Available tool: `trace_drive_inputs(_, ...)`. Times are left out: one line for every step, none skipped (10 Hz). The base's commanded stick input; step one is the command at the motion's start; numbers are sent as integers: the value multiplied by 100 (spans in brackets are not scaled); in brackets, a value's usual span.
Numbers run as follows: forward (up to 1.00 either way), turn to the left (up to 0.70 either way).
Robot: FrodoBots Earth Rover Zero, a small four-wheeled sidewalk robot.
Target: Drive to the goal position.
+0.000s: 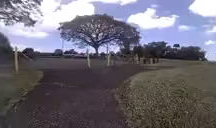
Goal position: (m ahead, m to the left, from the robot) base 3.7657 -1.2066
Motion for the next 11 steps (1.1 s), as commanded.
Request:
trace_drive_inputs(50,0)
trace_drive_inputs(50,0)
trace_drive_inputs(50,0)
trace_drive_inputs(50,0)
trace_drive_inputs(50,0)
trace_drive_inputs(50,0)
trace_drive_inputs(50,0)
trace_drive_inputs(50,0)
trace_drive_inputs(50,0)
trace_drive_inputs(50,0)
trace_drive_inputs(50,0)
